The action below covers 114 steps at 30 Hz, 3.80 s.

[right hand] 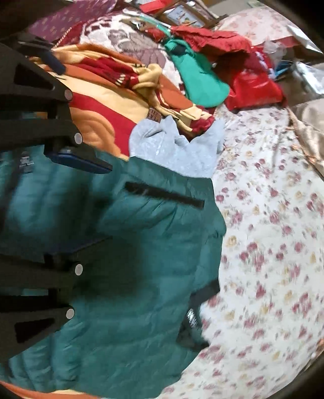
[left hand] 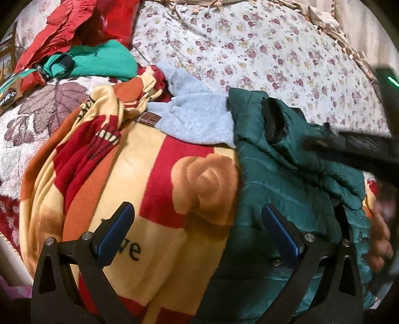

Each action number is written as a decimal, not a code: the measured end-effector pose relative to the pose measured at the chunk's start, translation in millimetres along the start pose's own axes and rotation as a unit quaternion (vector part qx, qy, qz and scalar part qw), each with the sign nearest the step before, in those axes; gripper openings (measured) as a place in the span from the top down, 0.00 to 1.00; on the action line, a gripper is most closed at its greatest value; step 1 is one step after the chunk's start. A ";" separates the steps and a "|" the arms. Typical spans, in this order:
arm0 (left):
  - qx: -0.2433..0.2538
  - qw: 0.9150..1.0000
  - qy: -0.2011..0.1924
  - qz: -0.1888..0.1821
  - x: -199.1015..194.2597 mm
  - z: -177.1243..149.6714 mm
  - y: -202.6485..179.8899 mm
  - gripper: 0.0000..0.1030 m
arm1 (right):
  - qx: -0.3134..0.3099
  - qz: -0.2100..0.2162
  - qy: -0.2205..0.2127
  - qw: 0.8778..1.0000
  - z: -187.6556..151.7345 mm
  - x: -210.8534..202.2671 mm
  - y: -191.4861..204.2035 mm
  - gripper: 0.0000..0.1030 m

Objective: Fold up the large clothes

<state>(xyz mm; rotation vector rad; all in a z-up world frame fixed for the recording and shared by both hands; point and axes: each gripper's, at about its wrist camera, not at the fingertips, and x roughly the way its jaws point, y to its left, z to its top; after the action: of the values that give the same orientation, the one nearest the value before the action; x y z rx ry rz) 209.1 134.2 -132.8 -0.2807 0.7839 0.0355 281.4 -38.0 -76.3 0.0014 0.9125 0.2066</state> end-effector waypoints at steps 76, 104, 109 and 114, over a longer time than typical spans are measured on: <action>-0.016 0.909 0.258 -0.326 -24.6 -67.9 -10.3 0.24 | 0.375 0.282 -0.006 0.883 -284.4 -137.0 -277.1 0.35; 0.001 0.966 0.216 -0.142 -50.3 -65.1 -23.4 0.88 | 0.320 0.185 -0.010 0.929 -270.2 -154.8 -215.4 0.80; 0.000 0.970 0.190 -0.151 -83.0 -54.4 -24.6 0.89 | 0.288 0.187 -0.032 0.939 -261.0 -183.8 -198.4 0.82; -0.008 0.969 0.175 -0.173 -116.7 -57.1 -20.6 0.89 | 0.266 0.185 -0.043 0.945 -267.7 -211.5 -186.8 0.83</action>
<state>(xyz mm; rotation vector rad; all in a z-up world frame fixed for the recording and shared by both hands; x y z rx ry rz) 89.5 107.8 -84.6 -0.4440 1.0762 -0.3462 -21.2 -282.0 -91.1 0.6843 0.8511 0.3010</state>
